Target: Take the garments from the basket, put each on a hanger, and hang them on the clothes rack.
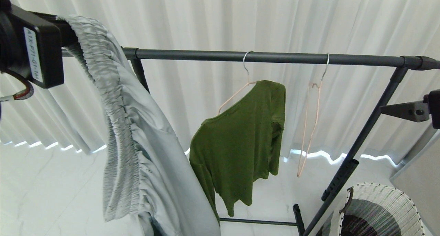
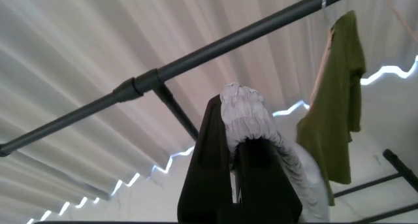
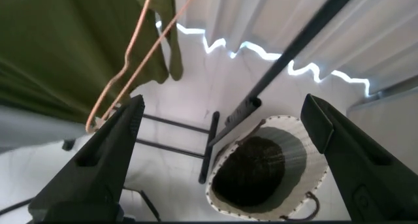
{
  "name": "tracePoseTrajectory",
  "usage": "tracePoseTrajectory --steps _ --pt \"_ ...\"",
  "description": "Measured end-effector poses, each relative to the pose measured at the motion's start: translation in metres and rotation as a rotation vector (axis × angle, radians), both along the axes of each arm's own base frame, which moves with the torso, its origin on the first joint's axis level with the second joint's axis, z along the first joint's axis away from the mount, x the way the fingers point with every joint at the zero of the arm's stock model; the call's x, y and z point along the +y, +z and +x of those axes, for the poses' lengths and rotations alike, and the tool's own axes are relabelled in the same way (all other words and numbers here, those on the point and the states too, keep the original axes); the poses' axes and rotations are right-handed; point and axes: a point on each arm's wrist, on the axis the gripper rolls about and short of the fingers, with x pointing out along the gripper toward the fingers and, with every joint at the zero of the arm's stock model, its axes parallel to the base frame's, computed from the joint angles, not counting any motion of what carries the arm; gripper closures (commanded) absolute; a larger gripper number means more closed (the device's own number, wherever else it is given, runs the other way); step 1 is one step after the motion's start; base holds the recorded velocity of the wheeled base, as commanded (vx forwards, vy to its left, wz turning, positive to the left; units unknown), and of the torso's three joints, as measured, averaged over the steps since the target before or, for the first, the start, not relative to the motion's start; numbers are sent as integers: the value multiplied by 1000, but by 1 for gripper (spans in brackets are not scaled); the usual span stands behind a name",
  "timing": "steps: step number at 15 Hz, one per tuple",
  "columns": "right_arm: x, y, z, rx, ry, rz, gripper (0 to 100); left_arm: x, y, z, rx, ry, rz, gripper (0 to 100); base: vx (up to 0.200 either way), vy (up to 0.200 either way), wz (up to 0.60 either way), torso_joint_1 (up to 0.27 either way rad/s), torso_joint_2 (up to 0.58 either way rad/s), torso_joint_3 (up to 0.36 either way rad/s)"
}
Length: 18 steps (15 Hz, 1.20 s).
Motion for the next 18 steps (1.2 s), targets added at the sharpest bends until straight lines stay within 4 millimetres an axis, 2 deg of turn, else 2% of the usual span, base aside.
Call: tracePoseTrajectory --steps 7,14,18 --pt "4 -17 9 43 -21 -31 0 0 -2 0 3 -1 0 100 0 0 0 0 0 0" --pt "32 -46 63 20 -79 -39 0 0 -3 0 -36 0 12 100 0 0 0 0 0 0" --pt "51 -60 84 24 -57 -37 0 2 -4 -1 -36 2 14 100 0 0 0 0 0 0"
